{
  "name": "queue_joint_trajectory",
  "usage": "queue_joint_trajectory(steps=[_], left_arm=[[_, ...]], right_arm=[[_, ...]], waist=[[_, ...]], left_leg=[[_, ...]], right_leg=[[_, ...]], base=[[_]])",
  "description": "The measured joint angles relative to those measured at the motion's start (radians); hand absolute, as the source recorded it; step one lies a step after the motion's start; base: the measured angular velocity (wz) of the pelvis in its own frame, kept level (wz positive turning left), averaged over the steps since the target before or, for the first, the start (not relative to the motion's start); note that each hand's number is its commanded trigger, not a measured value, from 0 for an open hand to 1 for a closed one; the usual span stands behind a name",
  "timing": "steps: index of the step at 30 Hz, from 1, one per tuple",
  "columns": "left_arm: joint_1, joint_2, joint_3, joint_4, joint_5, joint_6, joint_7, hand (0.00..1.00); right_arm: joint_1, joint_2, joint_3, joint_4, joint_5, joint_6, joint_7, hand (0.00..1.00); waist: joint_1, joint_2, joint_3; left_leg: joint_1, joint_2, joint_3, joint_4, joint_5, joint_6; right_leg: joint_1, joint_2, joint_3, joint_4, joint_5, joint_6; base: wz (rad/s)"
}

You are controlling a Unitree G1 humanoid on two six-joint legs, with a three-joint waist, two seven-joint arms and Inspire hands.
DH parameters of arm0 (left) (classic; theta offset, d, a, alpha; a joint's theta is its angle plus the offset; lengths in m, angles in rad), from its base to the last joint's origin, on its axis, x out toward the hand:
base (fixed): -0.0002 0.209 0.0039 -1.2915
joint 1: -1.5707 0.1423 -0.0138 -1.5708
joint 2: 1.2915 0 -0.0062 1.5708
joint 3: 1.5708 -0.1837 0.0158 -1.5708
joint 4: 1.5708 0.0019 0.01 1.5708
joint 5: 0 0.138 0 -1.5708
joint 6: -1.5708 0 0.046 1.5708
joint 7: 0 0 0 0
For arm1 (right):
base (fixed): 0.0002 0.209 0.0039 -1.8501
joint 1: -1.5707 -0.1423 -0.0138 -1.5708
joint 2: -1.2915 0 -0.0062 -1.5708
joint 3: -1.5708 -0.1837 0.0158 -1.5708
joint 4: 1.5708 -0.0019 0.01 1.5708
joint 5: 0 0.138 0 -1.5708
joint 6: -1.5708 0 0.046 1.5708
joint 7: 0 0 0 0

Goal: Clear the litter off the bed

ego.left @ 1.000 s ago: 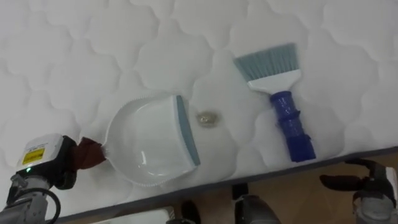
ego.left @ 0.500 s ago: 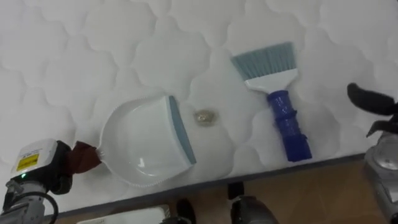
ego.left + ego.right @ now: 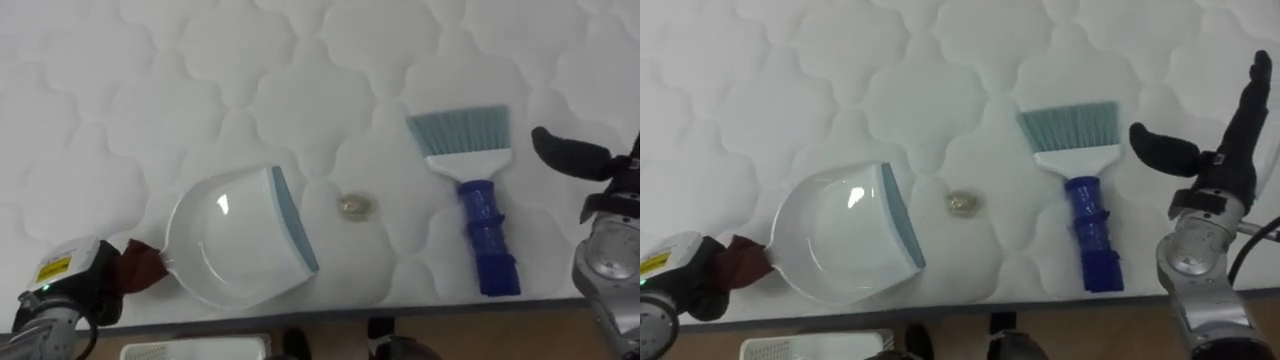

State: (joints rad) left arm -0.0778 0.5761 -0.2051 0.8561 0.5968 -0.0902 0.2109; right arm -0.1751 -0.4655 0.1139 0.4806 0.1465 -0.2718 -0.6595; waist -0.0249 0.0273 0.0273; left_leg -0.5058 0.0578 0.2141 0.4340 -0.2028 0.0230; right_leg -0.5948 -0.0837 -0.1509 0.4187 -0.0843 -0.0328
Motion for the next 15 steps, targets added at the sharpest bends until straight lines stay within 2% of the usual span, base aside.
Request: queue_joint_trajectory(steps=[7, 15], left_arm=[[-0.021, 0.000, 0.000, -0.003, -0.016, 0.001, -0.028, 1.00], [-0.049, 0.000, -0.001, -0.002, -0.016, -0.004, -0.028, 1.00]], right_arm=[[0.000, 0.008, 0.061, 0.032, 0.002, 0.001, 0.038, 0.00], [-0.001, 0.018, 0.072, 0.090, 0.003, 0.002, 0.111, 0.00]], waist=[[0.008, 0.003, 0.0003], [0.025, 0.010, 0.0033]], left_leg=[[-0.017, 0.002, -0.021, 0.015, -0.001, 0.001], [-0.023, 0.001, -0.028, 0.018, -0.001, 0.001]], right_leg=[[-0.002, 0.001, -0.021, -0.001, 0.002, -0.004], [-0.002, -0.003, -0.027, 0.001, 0.001, -0.004]], base=[[0.07], [0.02]])
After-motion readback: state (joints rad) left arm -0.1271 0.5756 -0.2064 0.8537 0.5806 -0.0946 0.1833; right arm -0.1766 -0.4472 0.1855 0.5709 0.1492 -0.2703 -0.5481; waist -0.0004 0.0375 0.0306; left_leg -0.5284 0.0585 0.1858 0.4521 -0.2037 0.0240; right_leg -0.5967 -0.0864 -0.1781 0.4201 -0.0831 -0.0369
